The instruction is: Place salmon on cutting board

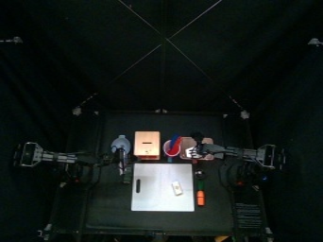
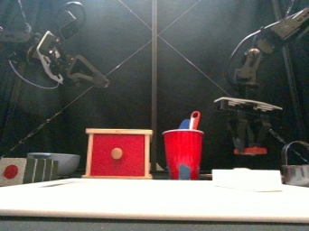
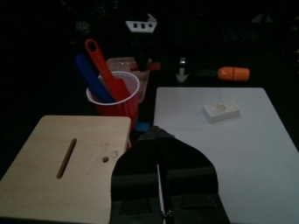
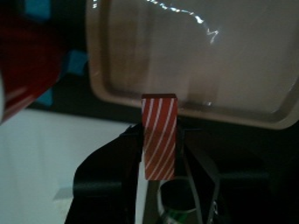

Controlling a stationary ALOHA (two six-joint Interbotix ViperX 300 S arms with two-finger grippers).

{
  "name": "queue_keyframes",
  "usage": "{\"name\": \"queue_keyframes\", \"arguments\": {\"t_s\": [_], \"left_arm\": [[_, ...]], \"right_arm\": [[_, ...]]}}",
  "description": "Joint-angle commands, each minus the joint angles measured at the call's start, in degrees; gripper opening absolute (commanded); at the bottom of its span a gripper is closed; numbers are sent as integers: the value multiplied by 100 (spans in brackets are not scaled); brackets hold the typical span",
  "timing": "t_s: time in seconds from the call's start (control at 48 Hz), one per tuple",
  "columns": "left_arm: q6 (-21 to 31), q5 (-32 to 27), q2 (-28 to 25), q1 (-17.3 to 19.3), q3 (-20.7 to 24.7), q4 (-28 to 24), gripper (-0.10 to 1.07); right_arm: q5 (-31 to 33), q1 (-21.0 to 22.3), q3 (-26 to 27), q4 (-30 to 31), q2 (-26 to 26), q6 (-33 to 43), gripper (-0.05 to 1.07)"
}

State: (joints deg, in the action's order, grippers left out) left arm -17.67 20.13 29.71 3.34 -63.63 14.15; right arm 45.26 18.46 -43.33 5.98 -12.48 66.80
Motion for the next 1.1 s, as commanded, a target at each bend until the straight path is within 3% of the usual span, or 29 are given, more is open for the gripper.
{"name": "queue_keyframes", "arguments": {"t_s": [0.0, 0.125, 0.354, 0.542, 0.875, 1.083], "left_arm": [[0, 62, 18, 9, 123, -9, 11], [9, 62, 18, -9, 123, -9, 11], [18, 62, 18, -18, 149, 0, 11], [18, 62, 18, -18, 132, 0, 11], [26, 62, 18, -18, 105, 0, 11], [26, 62, 18, -18, 18, 0, 11]], "right_arm": [[18, -290, 158, -211, -211, 26, 69], [35, -747, 237, -308, -176, 413, 69], [44, -1644, 466, 176, -105, 1828, 69], [9, -2188, 967, 615, 387, 2830, 69], [-62, -2487, 2628, 589, 2013, 2988, 69], [-70, -2461, 3428, 571, 2681, 2944, 69]]}}
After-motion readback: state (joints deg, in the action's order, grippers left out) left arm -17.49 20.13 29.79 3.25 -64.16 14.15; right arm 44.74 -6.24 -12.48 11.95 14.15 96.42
